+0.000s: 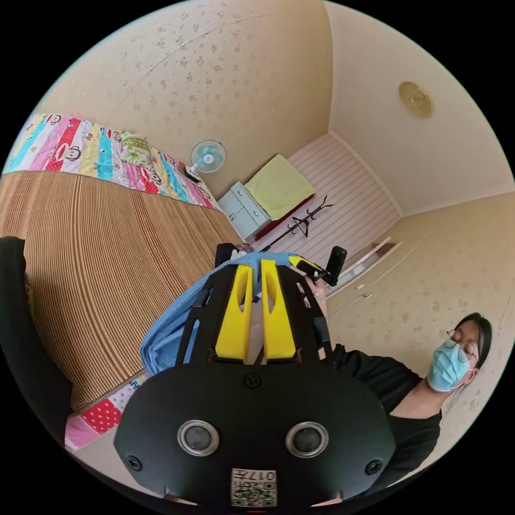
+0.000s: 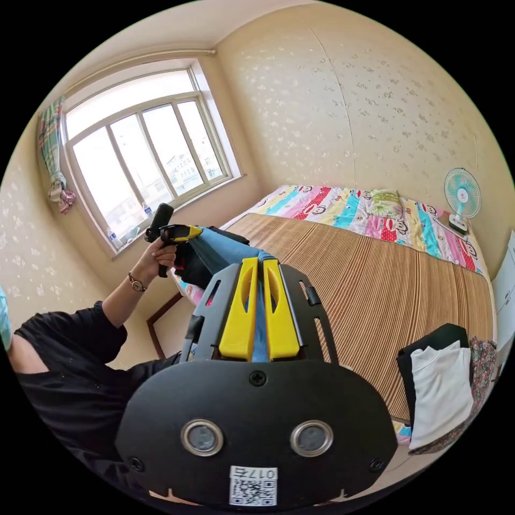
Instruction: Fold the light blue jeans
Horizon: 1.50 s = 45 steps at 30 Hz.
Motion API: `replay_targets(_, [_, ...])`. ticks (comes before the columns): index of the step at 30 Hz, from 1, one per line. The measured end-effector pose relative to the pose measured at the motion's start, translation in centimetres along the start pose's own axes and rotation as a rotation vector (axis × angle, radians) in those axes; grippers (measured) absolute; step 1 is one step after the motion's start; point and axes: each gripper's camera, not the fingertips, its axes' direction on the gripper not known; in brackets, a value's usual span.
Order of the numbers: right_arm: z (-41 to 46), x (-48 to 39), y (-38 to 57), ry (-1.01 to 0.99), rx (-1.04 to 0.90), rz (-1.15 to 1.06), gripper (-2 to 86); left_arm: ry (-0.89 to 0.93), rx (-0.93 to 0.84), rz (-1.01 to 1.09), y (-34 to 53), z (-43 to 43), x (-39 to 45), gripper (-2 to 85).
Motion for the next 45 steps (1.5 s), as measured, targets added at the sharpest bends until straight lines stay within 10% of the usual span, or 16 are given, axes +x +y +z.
replay_targets(14, [-5.9, 0.2, 27.2, -0.393, -0.280, -0.004, 2.3, -0.089, -0.275, -0.319, 27.2, -2.8, -3.9, 7.6])
replay_targets(24, [1.5, 23.3, 14.6, -0.309, -0.108, 0.688, 17.9, -0.039, 0.033, -0.513, 13.9, -5.7, -19.1, 17.9])
replay_targets(34, [8.0, 18.4, 4.9, -0.014, -0.385, 0.464, 14.2, -0.312, -0.194, -0.555, 8.2, -0.3, -22.8, 10.1])
replay_targets(45, [-10.1, 15.6, 6.4, -0.393, 0.150, 0.456, 1.1, -0.069, 0.084, -0.266, 13.8, -7.2, -10.1, 5.1])
